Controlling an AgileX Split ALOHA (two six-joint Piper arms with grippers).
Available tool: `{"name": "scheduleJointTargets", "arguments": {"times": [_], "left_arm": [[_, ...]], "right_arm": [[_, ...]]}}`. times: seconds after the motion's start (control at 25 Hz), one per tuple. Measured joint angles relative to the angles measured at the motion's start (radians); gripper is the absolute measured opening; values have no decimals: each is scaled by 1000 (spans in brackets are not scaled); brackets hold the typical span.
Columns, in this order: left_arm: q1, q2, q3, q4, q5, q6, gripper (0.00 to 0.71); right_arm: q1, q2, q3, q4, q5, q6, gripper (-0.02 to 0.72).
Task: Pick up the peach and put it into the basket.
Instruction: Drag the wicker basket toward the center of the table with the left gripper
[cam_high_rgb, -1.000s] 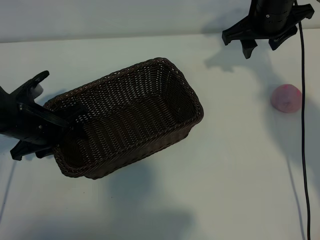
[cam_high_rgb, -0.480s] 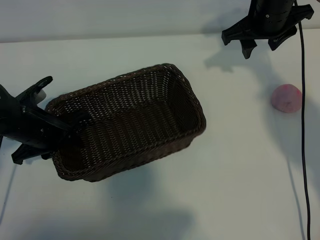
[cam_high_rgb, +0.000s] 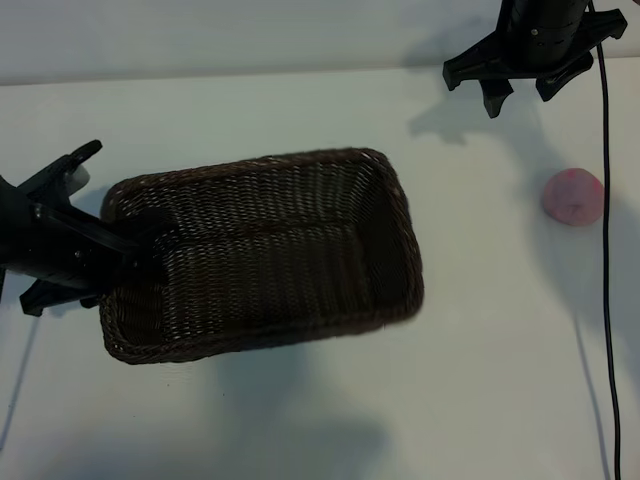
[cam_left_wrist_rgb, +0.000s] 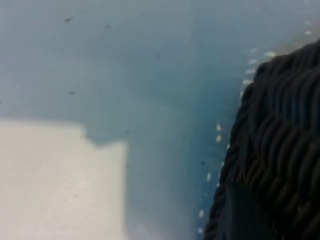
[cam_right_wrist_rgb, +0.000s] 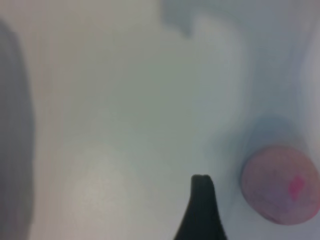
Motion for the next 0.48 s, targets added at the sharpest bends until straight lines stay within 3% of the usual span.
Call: {"name": "scheduleJointTargets", "arguments": {"times": [0.32, 0.48], "left_arm": [[0, -3, -44, -177, 41, 186, 285], [0, -3, -95, -181, 71, 207, 285]], "right_arm": [[0, 0, 0, 0, 0, 0, 544], [0, 0, 0, 0, 0, 0, 544]]}}
